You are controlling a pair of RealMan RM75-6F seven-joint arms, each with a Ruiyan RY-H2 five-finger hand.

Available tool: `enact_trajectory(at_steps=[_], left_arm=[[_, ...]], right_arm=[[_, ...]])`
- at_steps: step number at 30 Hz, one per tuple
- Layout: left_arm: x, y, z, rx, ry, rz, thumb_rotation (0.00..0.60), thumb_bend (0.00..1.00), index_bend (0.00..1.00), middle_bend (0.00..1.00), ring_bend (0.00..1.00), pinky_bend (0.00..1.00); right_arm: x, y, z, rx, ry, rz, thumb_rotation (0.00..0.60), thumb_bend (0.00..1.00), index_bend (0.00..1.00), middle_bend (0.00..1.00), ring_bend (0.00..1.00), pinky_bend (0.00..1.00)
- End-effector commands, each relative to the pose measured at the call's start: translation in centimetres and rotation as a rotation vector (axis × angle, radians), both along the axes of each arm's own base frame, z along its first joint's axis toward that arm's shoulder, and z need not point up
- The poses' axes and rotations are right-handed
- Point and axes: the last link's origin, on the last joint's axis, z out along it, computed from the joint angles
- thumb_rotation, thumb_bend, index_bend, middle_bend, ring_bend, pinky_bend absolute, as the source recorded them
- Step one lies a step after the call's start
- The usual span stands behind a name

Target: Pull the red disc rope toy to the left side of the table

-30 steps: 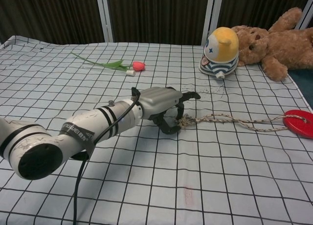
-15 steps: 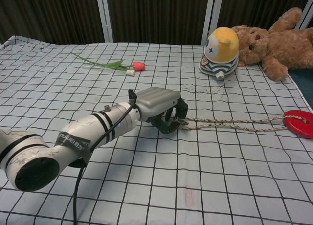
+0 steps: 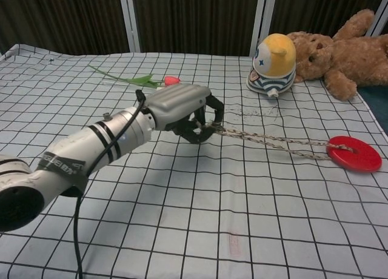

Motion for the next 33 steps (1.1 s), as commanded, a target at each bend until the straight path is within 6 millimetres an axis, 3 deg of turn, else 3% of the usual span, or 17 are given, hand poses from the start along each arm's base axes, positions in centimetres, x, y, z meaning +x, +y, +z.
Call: enact_trajectory(at_steps=[1, 9, 18, 25, 33], left_arm=[[-3.3, 0.1, 4.5, 0.102, 0.005, 0.041, 0.600, 0.62, 0.84, 1.00, 0.61, 0.32], [-12.1, -0.9, 13.7, 0.286, 0.122, 0.181, 0.600, 0.63, 0.85, 1.00, 0.62, 0.33], [-23.2, -3.0, 25.9, 0.523, 0.311, 0.458, 0.600, 0.64, 0.85, 1.00, 0.63, 0.36], [-27.3, -5.8, 31.9, 0.621, 0.389, 0.583, 0.600, 0.64, 0.86, 1.00, 0.64, 0.37], [-28.6, -7.5, 35.0, 0.663, 0.412, 0.638, 0.600, 0.65, 0.87, 1.00, 0.64, 0.37]], right_arm=[[0.0, 0.0, 0.0, -0.001, 0.000, 0.000, 0.600, 0.06, 0.00, 0.00, 0.00, 0.00], [0.7, -0.2, -0.1, -0.003, -0.007, 0.026, 0.600, 0.06, 0.00, 0.00, 0.00, 0.00], [1.5, -0.5, -0.8, 0.015, -0.012, 0.055, 0.600, 0.06, 0.00, 0.00, 0.00, 0.00], [1.4, -0.6, -1.2, 0.027, -0.017, 0.055, 0.600, 0.06, 0.00, 0.00, 0.00, 0.00], [1.3, -0.7, -1.6, 0.036, -0.023, 0.055, 0.600, 0.06, 0.00, 0.00, 0.00, 0.00]])
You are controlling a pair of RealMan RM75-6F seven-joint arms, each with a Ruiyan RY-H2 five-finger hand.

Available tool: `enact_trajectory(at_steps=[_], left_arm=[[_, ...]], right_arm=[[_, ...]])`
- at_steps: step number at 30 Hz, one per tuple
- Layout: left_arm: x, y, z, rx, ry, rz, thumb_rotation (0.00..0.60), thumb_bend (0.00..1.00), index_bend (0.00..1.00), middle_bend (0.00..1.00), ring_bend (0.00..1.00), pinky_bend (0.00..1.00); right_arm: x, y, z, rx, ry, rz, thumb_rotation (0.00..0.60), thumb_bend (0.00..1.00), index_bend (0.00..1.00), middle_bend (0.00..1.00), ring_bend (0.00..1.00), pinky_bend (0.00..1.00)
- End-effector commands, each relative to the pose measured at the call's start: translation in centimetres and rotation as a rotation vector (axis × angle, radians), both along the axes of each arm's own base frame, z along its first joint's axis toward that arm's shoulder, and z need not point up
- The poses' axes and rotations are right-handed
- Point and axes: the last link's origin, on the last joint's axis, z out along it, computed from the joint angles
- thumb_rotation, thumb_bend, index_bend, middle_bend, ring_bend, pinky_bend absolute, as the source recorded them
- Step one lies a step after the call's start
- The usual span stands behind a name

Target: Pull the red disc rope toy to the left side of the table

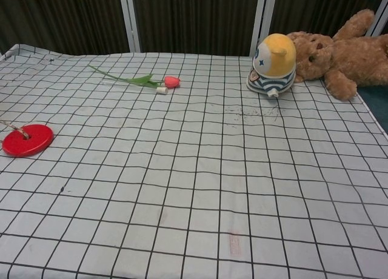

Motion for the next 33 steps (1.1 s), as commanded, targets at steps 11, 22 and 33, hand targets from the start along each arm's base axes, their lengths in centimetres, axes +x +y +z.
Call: enact_trajectory(at_steps=[11, 22, 33], left_arm=[[3.7, 0.8, -2.9, -0.034, -0.137, -0.129, 0.600, 0.65, 0.87, 1.00, 0.64, 0.39], [8.6, 3.0, -10.7, -0.122, -0.289, -0.336, 0.600, 0.63, 0.85, 0.99, 0.64, 0.39], [7.9, 3.4, -12.2, -0.404, -0.336, -0.111, 0.600, 0.29, 0.00, 0.00, 0.00, 0.01]], right_arm=[[-0.2, 0.1, -0.1, 0.006, -0.003, -0.005, 0.600, 0.06, 0.00, 0.00, 0.00, 0.00], [-0.4, 0.1, -0.2, 0.010, -0.007, -0.020, 0.600, 0.06, 0.00, 0.00, 0.00, 0.00], [-0.5, -0.1, -0.2, 0.013, -0.008, -0.029, 0.600, 0.06, 0.00, 0.00, 0.00, 0.00]])
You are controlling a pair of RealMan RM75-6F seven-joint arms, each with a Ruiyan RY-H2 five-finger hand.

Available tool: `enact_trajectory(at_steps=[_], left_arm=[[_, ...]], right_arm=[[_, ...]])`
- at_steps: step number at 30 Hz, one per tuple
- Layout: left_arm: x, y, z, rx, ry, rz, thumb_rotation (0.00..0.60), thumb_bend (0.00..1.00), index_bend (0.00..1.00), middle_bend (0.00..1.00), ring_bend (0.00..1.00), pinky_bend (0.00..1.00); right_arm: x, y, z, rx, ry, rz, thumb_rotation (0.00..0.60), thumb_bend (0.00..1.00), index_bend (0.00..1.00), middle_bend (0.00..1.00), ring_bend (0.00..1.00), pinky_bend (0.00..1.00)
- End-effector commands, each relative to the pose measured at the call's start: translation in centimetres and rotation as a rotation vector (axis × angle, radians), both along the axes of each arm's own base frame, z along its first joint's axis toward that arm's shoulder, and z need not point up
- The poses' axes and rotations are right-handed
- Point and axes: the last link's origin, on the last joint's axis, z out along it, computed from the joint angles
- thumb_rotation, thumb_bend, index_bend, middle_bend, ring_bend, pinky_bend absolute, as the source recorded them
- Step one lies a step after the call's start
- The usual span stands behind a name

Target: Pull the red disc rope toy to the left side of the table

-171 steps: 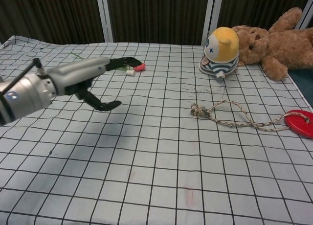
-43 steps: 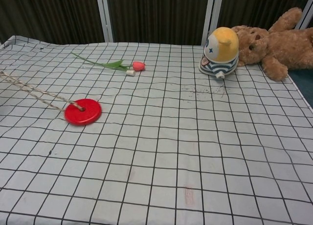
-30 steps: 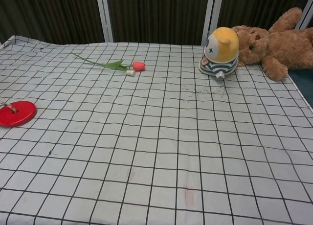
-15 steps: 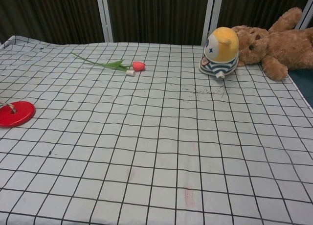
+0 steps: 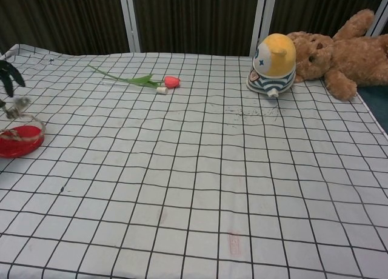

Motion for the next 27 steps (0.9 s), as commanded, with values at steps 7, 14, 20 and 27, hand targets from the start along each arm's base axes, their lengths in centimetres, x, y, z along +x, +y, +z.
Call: enact_trajectory(at_steps=[7, 14, 20, 27], left_arm=[[1.1, -0.8, 1.3, -0.053, -0.033, 0.001, 0.600, 0.28, 0.00, 0.00, 0.00, 0.01], [-0.7, -4.3, 4.4, 0.088, -0.028, 0.018, 0.600, 0.35, 0.00, 0.00, 0.00, 0.02], [-4.3, -9.7, 4.9, 0.182, 0.005, 0.046, 0.600, 0.36, 0.00, 0.00, 0.00, 0.03], [-6.4, -12.7, 4.7, 0.258, 0.044, 0.024, 0.600, 0.35, 0.00, 0.00, 0.00, 0.04]], right_arm=[[0.2, -0.2, -0.3, 0.009, 0.000, 0.006, 0.600, 0.06, 0.00, 0.00, 0.00, 0.00], [0.3, 0.0, -0.1, 0.002, -0.004, 0.009, 0.600, 0.06, 0.00, 0.00, 0.00, 0.00], [0.5, 0.6, 0.1, -0.008, -0.007, 0.021, 0.600, 0.06, 0.00, 0.00, 0.00, 0.00], [1.6, 1.6, -0.4, 0.002, 0.012, 0.047, 0.600, 0.06, 0.00, 0.00, 0.00, 0.00]])
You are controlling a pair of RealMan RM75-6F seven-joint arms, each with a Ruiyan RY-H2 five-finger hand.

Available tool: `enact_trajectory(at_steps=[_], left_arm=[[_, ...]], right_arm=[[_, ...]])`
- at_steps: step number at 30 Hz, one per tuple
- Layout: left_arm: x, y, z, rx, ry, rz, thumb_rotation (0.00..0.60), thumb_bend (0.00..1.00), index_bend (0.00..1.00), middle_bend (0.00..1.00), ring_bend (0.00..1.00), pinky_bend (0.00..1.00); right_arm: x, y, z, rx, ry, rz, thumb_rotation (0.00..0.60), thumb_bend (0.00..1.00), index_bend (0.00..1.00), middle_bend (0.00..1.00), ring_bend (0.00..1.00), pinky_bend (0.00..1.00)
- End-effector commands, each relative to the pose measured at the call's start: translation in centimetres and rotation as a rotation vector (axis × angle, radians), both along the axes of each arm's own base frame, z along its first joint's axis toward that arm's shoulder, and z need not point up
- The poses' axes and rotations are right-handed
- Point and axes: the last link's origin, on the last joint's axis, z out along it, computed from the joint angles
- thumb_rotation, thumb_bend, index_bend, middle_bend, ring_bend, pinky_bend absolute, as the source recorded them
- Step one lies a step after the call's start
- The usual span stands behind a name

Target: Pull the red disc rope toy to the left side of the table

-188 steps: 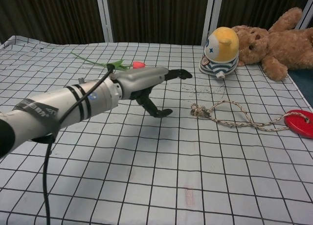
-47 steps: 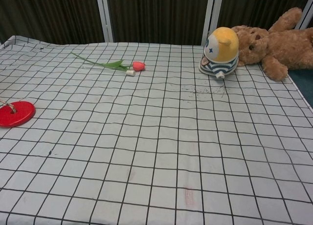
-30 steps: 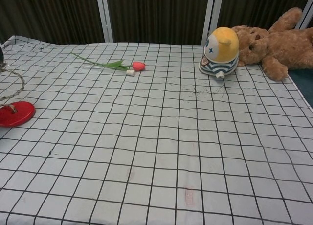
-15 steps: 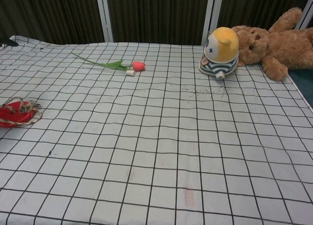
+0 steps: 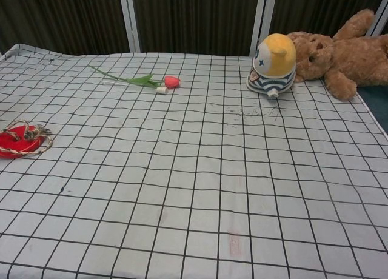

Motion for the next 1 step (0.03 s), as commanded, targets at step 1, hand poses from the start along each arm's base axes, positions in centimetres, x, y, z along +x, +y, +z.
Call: enact_trajectory(at_steps=[1], left_arm=[[-0.77, -1.03, -0.43, 0.017, 0.006, -0.009, 0.600, 0.35, 0.00, 0.00, 0.00, 0.04]], right_arm=[[0.41, 0.49, -0.48, 0.016, 0.012, 0.004, 0.600, 0.06, 0.00, 0.00, 0.00, 0.00]])
